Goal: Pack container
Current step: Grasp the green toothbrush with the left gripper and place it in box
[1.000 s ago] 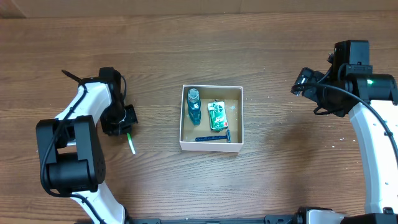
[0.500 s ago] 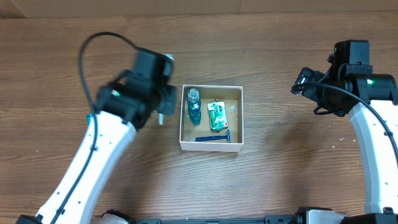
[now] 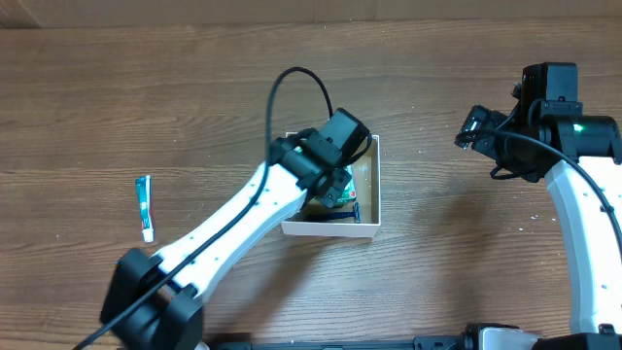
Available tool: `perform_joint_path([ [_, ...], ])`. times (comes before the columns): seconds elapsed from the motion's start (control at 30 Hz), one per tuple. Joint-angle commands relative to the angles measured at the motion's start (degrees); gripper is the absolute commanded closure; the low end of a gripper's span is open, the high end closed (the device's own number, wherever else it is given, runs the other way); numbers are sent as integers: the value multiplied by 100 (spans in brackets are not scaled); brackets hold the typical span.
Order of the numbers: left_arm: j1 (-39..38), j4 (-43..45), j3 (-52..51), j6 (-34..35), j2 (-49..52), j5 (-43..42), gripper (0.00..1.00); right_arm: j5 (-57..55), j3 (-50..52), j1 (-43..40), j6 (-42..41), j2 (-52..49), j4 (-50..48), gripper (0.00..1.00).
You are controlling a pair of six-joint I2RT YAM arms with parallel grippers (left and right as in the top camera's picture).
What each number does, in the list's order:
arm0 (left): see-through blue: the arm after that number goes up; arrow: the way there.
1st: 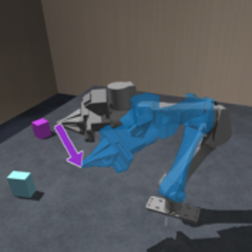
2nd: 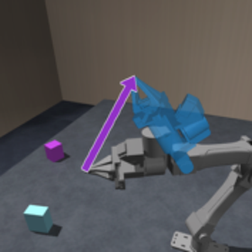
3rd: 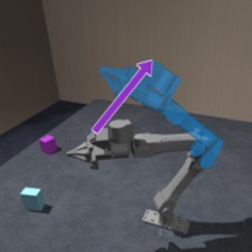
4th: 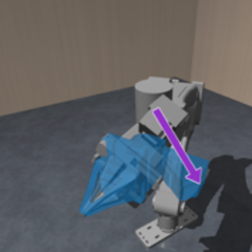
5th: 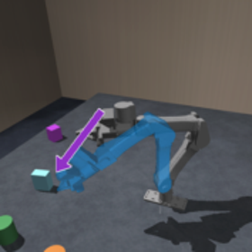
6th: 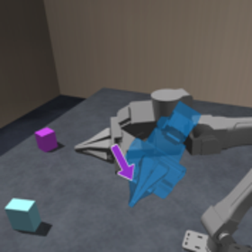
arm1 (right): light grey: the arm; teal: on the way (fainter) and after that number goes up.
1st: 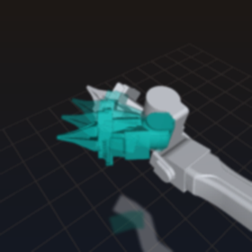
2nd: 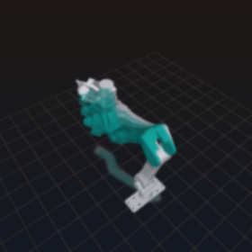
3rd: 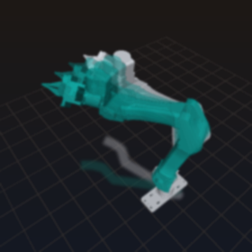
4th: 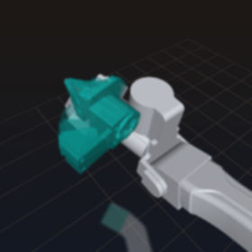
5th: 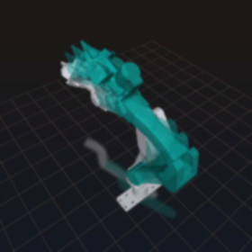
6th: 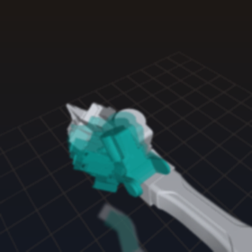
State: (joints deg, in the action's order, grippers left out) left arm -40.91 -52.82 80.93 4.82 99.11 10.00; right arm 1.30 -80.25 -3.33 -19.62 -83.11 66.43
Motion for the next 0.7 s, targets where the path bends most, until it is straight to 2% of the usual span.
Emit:
perform_joint_path([
  [0.0, -44, 103, -2, -369, 496, -258, 96, 33, -7, -11, 13, -7, -28, 0],
  [0.17, -48, 195, -2, -664, 938, -258, 95, 33, -7, -11, 13, -7, -31, 0],
  [0.23, -48, 219, -4, -667, 994, -258, 83, 33, -7, -11, 13, -7, -26, 0],
  [0.27, -48, 219, -4, -664, 997, -256, 72, 33, -7, -11, 13, -7, -26, 0],
  [0.37, -76, 92, 70, -743, 981, -232, 55, 33, -7, -11, 13, -7, -26, 0],
  [0.6, -389, -1276, 1447, -688, 619, 269, 54, 33, -7, -11, 13, -7, -28, 0],
  [0.67, -452, -1576, 1921, -450, 240, 271, 55, 31, -7, -11, 35, -7, -28, 0],
])
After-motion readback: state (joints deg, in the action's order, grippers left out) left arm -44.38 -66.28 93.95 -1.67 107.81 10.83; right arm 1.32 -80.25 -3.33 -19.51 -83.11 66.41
